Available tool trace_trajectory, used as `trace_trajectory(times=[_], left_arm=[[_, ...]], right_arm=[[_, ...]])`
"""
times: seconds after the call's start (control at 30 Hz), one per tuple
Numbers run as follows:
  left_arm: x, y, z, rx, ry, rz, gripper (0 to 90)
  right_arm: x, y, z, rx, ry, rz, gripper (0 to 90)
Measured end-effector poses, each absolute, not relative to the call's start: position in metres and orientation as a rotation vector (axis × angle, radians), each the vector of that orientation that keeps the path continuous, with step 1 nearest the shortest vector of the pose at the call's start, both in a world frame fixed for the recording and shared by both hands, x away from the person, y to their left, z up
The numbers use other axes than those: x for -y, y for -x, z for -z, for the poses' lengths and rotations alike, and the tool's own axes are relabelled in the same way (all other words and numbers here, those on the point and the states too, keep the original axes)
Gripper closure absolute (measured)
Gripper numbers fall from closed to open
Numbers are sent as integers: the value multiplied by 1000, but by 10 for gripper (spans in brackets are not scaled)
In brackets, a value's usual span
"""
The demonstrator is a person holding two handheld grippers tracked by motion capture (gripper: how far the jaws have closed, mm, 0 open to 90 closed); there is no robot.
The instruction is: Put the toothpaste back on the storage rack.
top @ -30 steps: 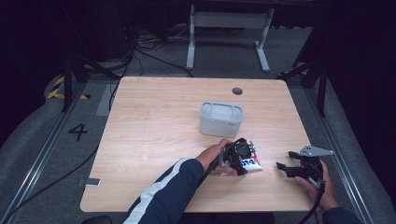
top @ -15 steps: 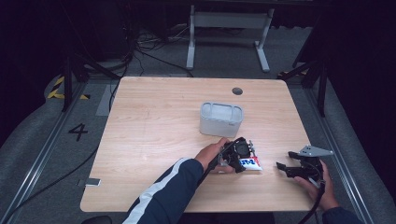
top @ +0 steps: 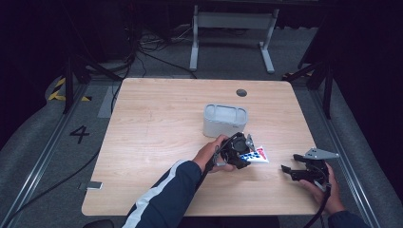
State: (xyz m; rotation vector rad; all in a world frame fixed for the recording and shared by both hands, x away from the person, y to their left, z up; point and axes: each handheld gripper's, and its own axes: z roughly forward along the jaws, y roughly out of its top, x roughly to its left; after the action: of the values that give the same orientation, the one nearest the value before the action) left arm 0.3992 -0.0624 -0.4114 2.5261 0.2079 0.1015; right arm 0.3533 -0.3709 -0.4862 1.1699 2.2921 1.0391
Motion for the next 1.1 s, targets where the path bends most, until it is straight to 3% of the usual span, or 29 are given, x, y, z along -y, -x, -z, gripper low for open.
trace_trajectory(times=[0.37, 1.1], left_arm=[[30, -406, 373, -278, -2370, -181, 625], [-9, -437, 331, -457, -2162, -321, 636]], right_arm=[[371, -353, 486, -2292, -1170, -1039, 256], [371, -353, 486, -2292, -1170, -1040, 257]])
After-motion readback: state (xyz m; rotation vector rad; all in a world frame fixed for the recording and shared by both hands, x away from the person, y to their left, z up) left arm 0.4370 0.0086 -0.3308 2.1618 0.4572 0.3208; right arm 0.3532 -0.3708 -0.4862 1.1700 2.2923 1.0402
